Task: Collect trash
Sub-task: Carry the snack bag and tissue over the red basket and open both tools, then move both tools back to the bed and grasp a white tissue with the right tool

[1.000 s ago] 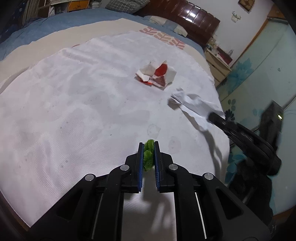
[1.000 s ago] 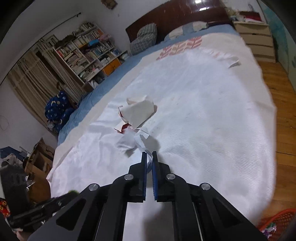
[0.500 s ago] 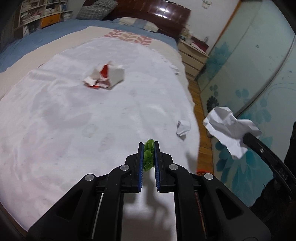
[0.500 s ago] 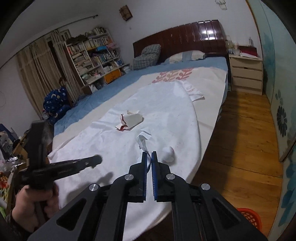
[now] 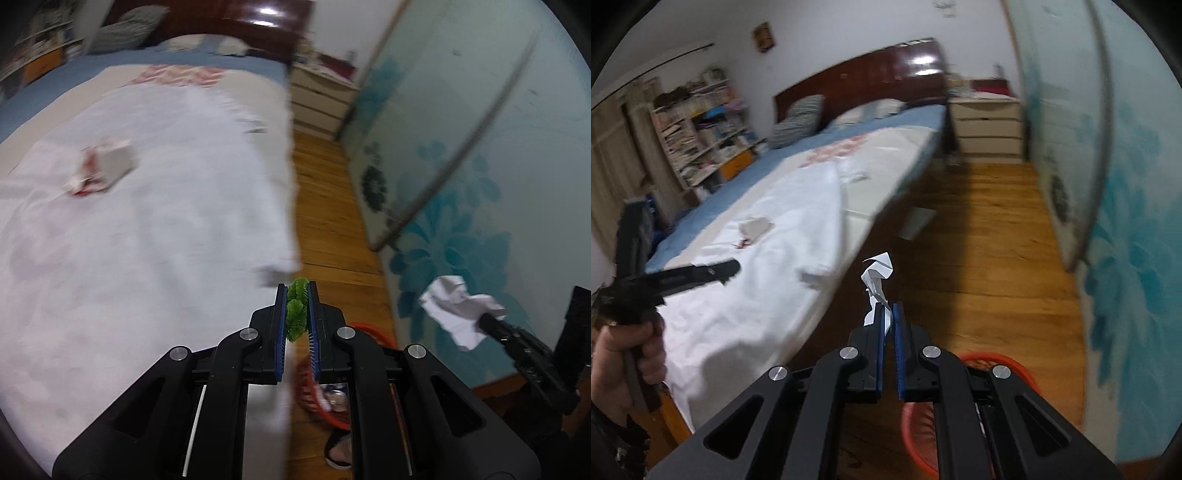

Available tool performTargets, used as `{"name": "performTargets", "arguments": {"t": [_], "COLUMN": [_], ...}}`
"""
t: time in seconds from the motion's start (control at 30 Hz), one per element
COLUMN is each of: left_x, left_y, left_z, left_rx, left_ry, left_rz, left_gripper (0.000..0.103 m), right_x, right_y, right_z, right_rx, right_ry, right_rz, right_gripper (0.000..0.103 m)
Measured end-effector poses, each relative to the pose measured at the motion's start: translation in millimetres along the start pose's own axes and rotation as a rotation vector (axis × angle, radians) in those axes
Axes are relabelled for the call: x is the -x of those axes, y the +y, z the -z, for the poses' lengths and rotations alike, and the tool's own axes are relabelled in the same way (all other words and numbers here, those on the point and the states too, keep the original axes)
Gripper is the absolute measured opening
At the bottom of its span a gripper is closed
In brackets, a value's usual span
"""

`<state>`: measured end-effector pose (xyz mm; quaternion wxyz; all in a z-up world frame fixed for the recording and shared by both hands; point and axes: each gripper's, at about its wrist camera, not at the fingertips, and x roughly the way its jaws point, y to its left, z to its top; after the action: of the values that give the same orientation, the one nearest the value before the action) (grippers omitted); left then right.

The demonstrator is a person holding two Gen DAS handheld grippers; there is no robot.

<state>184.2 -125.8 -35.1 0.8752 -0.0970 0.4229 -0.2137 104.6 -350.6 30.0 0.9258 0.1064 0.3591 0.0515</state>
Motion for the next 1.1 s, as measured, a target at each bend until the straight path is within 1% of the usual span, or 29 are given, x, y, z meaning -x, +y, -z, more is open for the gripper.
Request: {"name": "performTargets", "arguments": {"t": [0.13,0.17,0.27,0.3,0.4,0.47,0.5,0.57,0.63,0.67,0.7,0.73,0.77,0.8,0.83,0.87,0.93,1.0,1.1], "left_x": [-19,-24,-52,-62,-87,-102,-105,-112,-115,-117,-116,-115,-111,-109,-108,-106,-103,-103,-96], "left_y": [-55,-64,-98,-108,-133,-143,-144,-148,-152,-154,-155,-155,-155,-155,-155,-156,-157,-154,-148], "left_z": [5,7,19,25,42,52,55,58,61,61,61,61,62,62,61,61,62,61,61], "left_rx": [-0.078,-0.095,-0.155,-0.176,-0.247,-0.272,-0.279,-0.292,-0.295,-0.301,-0.304,-0.298,-0.290,-0.280,-0.285,-0.296,-0.299,-0.287,-0.285], "left_ry": [0.022,0.031,0.090,0.113,0.164,0.200,0.209,0.224,0.230,0.231,0.228,0.217,0.207,0.200,0.199,0.197,0.194,0.196,0.192], "left_rz": [0.092,0.099,0.112,0.113,0.092,0.085,0.082,0.076,0.077,0.071,0.066,0.069,0.075,0.081,0.072,0.065,0.067,0.065,0.054], "left_gripper": [0.010,0.010,0.010,0.010,0.010,0.010,0.010,0.011,0.014,0.022,0.041,0.052,0.063,0.064,0.064,0.064,0.065,0.069,0.070], "right_x": [4,2,-8,-12,-22,-26,-28,-27,-27,-27,-26,-26,-25,-24,-24,-22,-21,-23,-25], "right_y": [-32,-38,-54,-62,-68,-73,-71,-81,-88,-91,-98,-101,-105,-109,-112,-114,-113,-110,-104], "right_z": [13,14,23,28,34,36,37,39,42,42,43,42,42,42,43,43,42,43,41], "right_rx": [-0.046,-0.055,-0.075,-0.096,-0.120,-0.125,-0.127,-0.156,-0.177,-0.188,-0.209,-0.219,-0.229,-0.246,-0.258,-0.274,-0.270,-0.264,-0.251], "right_ry": [0.031,0.042,0.092,0.127,0.169,0.185,0.190,0.197,0.204,0.208,0.210,0.210,0.210,0.207,0.201,0.189,0.186,0.189,0.175], "right_rz": [0.056,0.063,0.091,0.092,0.097,0.110,0.116,0.131,0.146,0.155,0.162,0.165,0.170,0.169,0.168,0.162,0.165,0.162,0.163], "right_gripper": [0.007,0.007,0.007,0.007,0.007,0.007,0.009,0.009,0.010,0.010,0.011,0.012,0.020,0.045,0.058,0.066,0.065,0.065,0.065]}}
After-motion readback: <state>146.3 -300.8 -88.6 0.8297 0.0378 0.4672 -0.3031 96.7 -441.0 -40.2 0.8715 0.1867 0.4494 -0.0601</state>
